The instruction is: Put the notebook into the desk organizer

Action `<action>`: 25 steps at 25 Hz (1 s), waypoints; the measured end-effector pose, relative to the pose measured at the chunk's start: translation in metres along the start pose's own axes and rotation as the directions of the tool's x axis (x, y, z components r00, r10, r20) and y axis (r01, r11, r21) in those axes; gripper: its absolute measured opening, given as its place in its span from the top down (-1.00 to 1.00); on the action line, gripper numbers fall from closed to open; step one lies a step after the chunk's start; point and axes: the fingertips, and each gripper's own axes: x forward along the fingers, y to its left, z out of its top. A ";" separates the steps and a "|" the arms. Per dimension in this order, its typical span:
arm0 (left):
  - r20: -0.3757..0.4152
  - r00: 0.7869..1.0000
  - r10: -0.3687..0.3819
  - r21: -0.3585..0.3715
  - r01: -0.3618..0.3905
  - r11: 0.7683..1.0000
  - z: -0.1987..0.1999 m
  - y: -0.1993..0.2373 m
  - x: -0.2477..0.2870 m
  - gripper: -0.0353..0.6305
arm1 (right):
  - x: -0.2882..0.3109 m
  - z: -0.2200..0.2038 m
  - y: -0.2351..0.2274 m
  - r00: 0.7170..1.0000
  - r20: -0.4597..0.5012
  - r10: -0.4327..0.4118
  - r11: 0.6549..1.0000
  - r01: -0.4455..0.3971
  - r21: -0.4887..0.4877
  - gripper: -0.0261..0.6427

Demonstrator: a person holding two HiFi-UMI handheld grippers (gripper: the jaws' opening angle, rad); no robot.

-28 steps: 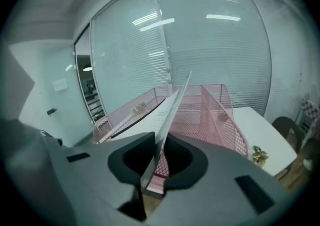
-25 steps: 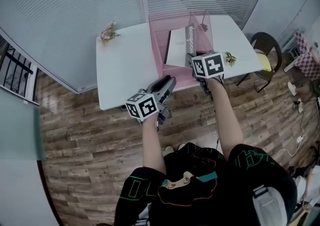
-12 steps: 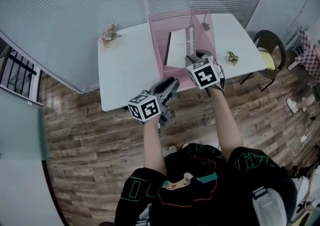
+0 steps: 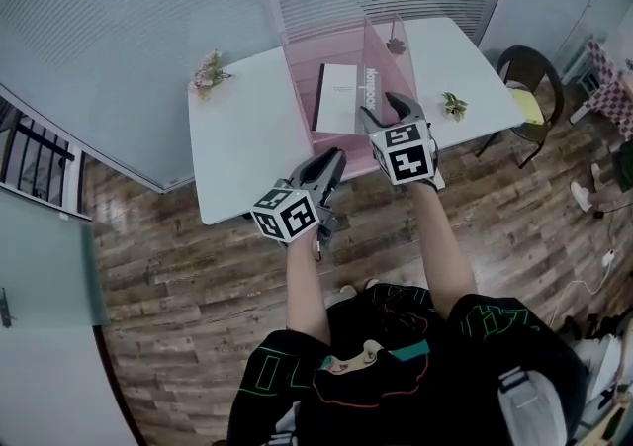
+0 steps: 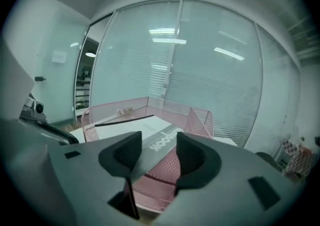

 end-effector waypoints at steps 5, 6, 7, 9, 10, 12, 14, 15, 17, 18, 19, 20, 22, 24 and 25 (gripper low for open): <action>0.080 0.996 0.030 0.097 -0.038 0.995 0.016 -0.008 -0.001 0.91 | -0.038 0.016 -0.009 0.960 0.277 0.042 0.976 -0.099 0.192 0.66; 0.097 0.995 0.027 0.119 -0.038 0.992 0.019 -0.012 0.000 0.91 | -0.045 0.018 -0.010 0.948 0.315 0.053 0.967 -0.127 0.219 0.67; 0.112 0.993 0.024 0.139 -0.039 0.990 0.022 -0.016 0.001 0.91 | -0.050 0.018 -0.013 0.940 0.336 0.051 0.964 -0.135 0.230 0.75; 0.150 0.988 0.033 0.189 -0.062 0.980 0.029 -0.023 0.001 0.91 | -0.063 0.017 -0.020 0.931 0.363 0.045 0.957 -0.145 0.253 0.88; 0.179 0.983 0.049 0.225 -0.090 0.970 0.034 -0.025 0.000 0.91 | -0.070 0.018 -0.021 0.922 0.383 0.052 0.947 -0.167 0.274 0.91; 0.240 0.967 0.085 0.307 -0.159 0.938 0.046 -0.030 -0.003 0.91 | -0.087 0.024 -0.021 0.891 0.447 0.077 0.923 -0.233 0.305 0.91; 0.273 0.955 0.114 0.352 -0.209 0.912 0.050 -0.035 -0.002 0.91 | -0.101 0.026 -0.020 0.873 0.480 0.093 0.920 -0.260 0.294 0.92; 0.277 0.952 0.129 0.361 -0.227 0.905 0.049 -0.037 -0.001 0.91 | -0.105 0.022 -0.021 0.877 0.470 0.095 0.926 -0.251 0.281 0.92; 0.270 0.950 0.158 0.365 -0.253 0.896 0.042 -0.039 0.001 0.91 | -0.108 0.007 -0.024 0.903 0.421 0.081 0.940 -0.209 0.269 0.92; 0.265 0.949 0.169 0.362 -0.261 0.895 0.039 -0.039 0.002 0.91 | -0.107 -0.001 -0.026 0.918 0.392 0.064 0.947 -0.180 0.267 0.92; 0.262 0.948 0.178 0.355 -0.266 0.896 0.037 -0.038 0.003 0.91 | -0.107 -0.008 -0.029 0.929 0.366 0.045 0.953 -0.150 0.264 0.92; 0.265 0.946 0.186 0.346 -0.273 0.897 0.036 -0.036 0.003 0.91 | -0.106 -0.013 -0.032 0.937 0.349 0.029 0.957 -0.127 0.260 0.92; 0.281 0.936 0.210 0.333 -0.300 0.894 0.034 -0.032 0.002 0.91 | -0.108 -0.017 -0.034 0.940 0.341 0.015 0.962 -0.107 0.251 0.92; 0.288 0.931 0.224 0.325 -0.315 0.892 0.032 -0.030 -0.001 0.91 | -0.112 -0.017 -0.036 0.938 0.346 0.009 0.967 -0.096 0.236 0.92; 0.288 0.931 0.226 0.322 -0.316 0.892 0.031 -0.031 -0.001 0.91 | -0.114 -0.015 -0.037 0.937 0.349 0.007 0.969 -0.093 0.228 0.92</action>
